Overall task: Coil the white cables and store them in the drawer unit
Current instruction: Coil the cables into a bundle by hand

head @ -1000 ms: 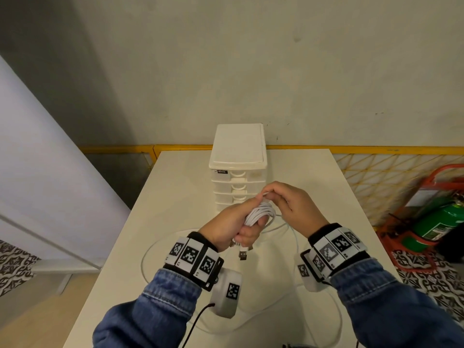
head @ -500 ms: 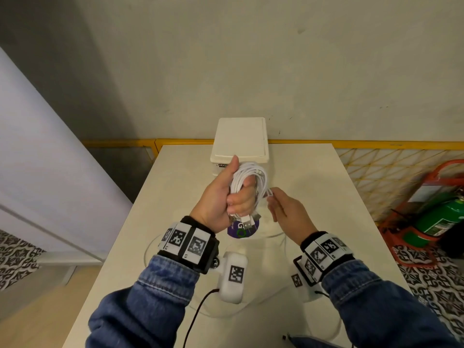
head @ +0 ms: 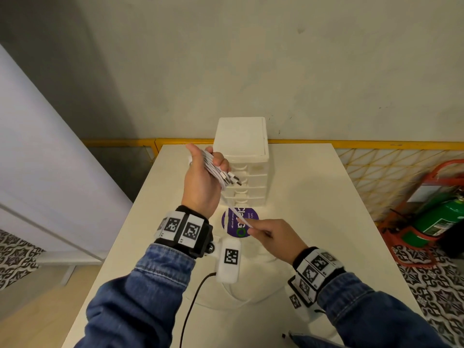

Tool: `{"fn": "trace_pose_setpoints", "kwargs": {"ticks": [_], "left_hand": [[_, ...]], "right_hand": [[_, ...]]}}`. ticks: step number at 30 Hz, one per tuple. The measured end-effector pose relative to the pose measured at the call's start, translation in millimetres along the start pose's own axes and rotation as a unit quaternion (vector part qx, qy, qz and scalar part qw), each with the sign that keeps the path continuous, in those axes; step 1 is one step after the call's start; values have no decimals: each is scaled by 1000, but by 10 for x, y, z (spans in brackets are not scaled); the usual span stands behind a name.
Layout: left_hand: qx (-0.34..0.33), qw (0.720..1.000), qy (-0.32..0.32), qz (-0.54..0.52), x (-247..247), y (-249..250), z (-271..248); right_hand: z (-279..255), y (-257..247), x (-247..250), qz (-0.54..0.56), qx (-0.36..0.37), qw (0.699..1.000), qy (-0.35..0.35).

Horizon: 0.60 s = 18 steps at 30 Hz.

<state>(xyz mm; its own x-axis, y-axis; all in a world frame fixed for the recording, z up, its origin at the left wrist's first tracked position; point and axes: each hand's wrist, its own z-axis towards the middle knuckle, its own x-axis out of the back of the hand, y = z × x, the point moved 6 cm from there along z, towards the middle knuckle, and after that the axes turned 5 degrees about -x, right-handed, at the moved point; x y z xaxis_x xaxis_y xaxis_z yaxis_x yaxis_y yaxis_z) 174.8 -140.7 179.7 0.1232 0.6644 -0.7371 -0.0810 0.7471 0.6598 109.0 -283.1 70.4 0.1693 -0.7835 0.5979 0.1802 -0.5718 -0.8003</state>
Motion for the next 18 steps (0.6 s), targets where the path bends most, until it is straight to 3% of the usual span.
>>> {"fn": "trace_pose_setpoints", "kwargs": {"ticks": [2,4,6,8,11,13,18], "left_hand": [[-3,997,14,71,82,-37,-19],[-29,973,-10,229,121,-54,-51],[-63,913,-62,398,106,-80,-93],[-67,854,-121,502,85,-165,-128],[-7,788,-203,581,69,-374,-214],[48,752,-217,621,119,-495,-266],[203,774,-290,525,196,-660,-429]], "right_hand": [[-17,-147,-12,-19,30,999,-8],[-25,-279,35,-12,59,998,6],[-13,-394,110,-14,90,995,29],[5,-495,213,-21,110,993,48],[32,-583,372,-57,130,988,62],[29,-631,452,-77,146,984,64],[90,-495,782,-77,82,988,103]]}}
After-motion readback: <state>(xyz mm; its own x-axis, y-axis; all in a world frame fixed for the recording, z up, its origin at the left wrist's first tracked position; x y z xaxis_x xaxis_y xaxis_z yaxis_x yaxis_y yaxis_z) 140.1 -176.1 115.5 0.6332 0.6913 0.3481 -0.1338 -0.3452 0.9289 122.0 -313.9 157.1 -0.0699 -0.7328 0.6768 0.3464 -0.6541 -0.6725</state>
